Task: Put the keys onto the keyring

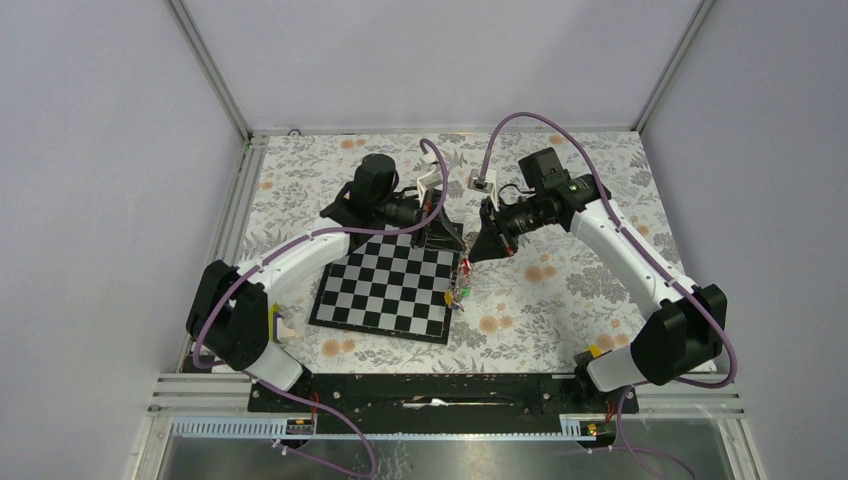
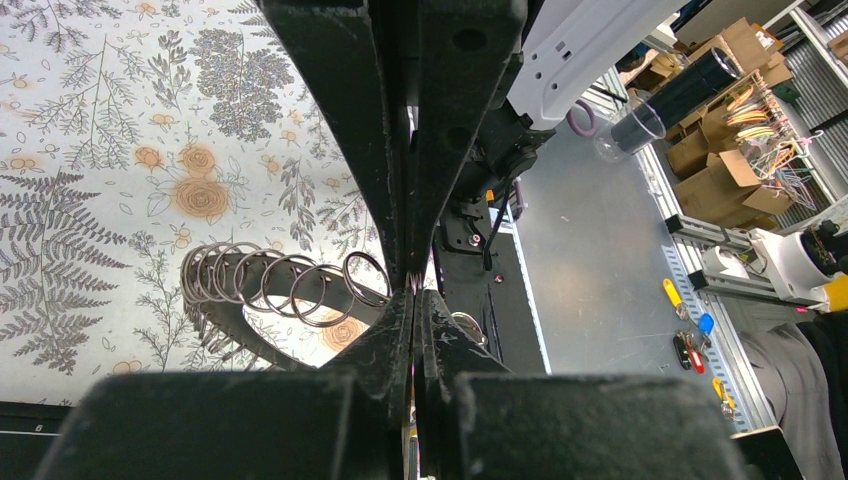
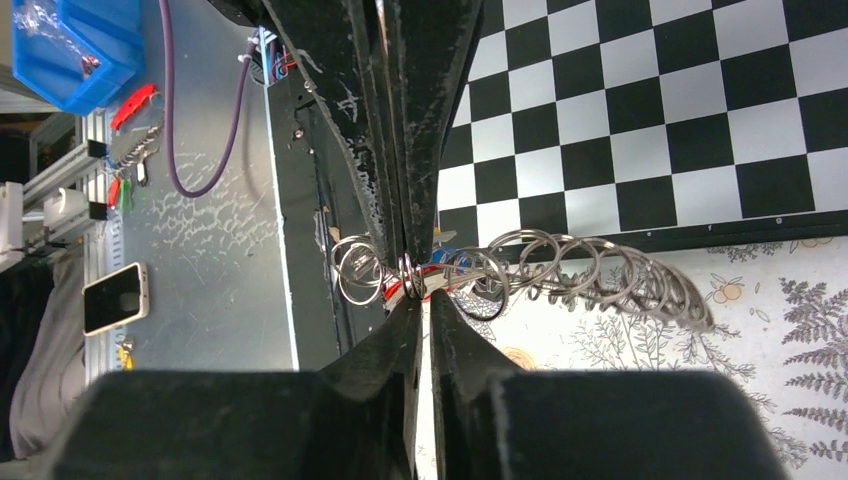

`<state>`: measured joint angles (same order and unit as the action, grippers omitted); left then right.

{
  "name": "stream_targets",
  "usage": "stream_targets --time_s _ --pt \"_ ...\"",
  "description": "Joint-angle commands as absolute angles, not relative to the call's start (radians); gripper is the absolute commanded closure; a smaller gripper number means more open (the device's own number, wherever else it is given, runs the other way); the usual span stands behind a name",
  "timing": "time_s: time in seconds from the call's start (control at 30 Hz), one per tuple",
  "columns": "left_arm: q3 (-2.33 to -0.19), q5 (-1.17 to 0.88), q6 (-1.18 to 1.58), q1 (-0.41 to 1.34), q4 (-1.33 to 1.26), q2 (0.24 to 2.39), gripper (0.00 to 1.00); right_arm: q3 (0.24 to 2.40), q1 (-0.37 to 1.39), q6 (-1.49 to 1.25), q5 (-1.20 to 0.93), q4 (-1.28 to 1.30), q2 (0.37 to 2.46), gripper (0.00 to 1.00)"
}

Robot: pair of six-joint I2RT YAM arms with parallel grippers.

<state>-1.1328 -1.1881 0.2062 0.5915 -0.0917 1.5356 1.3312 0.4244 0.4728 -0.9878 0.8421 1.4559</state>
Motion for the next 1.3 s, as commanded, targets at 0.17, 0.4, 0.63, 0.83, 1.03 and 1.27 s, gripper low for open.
stream_targets --time_s 0.17,0.4,0.63,0.83,1.03,1.27 --pt "-1.133 -1.240 0.285 0.574 -0.266 1.494 1.00 1.374 0.424 0.475 -0.977 0.840 1.391 0.74" --pt "-1.117 -1.249 0.334 0.569 -0.328 1.493 1.00 1.408 0.413 0.494 -0.972 0.856 1.364 0.73" --pt "-1.106 -1.250 0.368 0.569 -0.366 1.494 1.00 1.415 0.411 0.489 -0.984 0.842 1.368 0.72" --pt "-1.101 -1.252 0.379 0.568 -0.377 1.496 1.00 1.398 0.411 0.461 -0.986 0.798 1.371 0.71" --pt "-1.098 -1.255 0.385 0.569 -0.387 1.497 1.00 1.390 0.411 0.450 -0.958 0.775 1.370 0.71" --pt "-1.094 -1.258 0.390 0.569 -0.396 1.496 1.00 1.374 0.411 0.461 -0.911 0.770 1.350 0.72"
